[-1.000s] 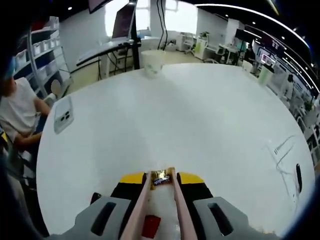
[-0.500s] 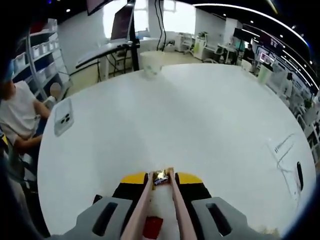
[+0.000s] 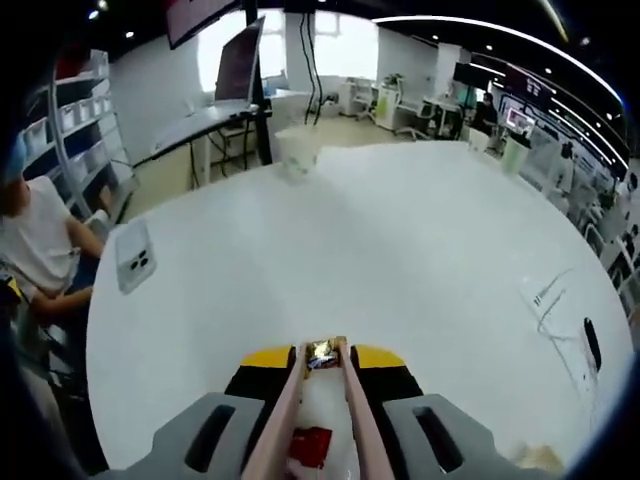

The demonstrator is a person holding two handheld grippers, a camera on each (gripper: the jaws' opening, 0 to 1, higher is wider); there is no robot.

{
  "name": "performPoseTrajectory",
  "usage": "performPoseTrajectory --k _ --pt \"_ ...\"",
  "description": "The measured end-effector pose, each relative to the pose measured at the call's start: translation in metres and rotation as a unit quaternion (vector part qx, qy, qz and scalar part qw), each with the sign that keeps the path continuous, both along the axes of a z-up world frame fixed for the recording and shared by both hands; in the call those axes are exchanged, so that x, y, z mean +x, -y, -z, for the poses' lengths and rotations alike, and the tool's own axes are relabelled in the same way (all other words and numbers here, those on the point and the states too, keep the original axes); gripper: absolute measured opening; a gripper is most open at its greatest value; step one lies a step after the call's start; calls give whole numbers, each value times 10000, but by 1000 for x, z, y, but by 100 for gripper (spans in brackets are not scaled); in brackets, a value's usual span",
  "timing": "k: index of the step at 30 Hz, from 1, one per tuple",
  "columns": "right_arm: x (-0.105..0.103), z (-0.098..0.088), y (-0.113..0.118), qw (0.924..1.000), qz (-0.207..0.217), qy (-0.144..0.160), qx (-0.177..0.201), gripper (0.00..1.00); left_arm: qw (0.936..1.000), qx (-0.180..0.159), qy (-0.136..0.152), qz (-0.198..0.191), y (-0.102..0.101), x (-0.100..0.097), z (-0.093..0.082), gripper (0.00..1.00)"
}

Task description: Place the target food into the container with the food tongs after gripping and lifting it, then release it inside without dropping or visibly crushing the food.

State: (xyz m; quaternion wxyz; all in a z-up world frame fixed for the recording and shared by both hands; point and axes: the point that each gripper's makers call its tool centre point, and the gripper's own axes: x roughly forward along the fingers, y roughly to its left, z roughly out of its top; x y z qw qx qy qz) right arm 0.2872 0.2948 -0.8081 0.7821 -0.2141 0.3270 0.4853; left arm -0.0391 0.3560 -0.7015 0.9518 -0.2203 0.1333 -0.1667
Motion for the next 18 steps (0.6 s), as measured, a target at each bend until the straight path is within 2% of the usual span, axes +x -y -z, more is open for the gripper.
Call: performPoseTrajectory --k 4,9,14,18 --pt "-2 -8 3 9999 87 36 45 21 9999 31 106 50 -1 3 -8 59" --pt "-14 -41 5 9993 244 154 231 21 9993 67 277 221 -2 8 -19 59" --pt "-17 -68 11 9982 349 309 386 21 9983 117 406 397 -4 15 -29 59" --pt "-19 -83 19 9972 426 393 468 21 9968 203 579 516 -7 23 -41 60"
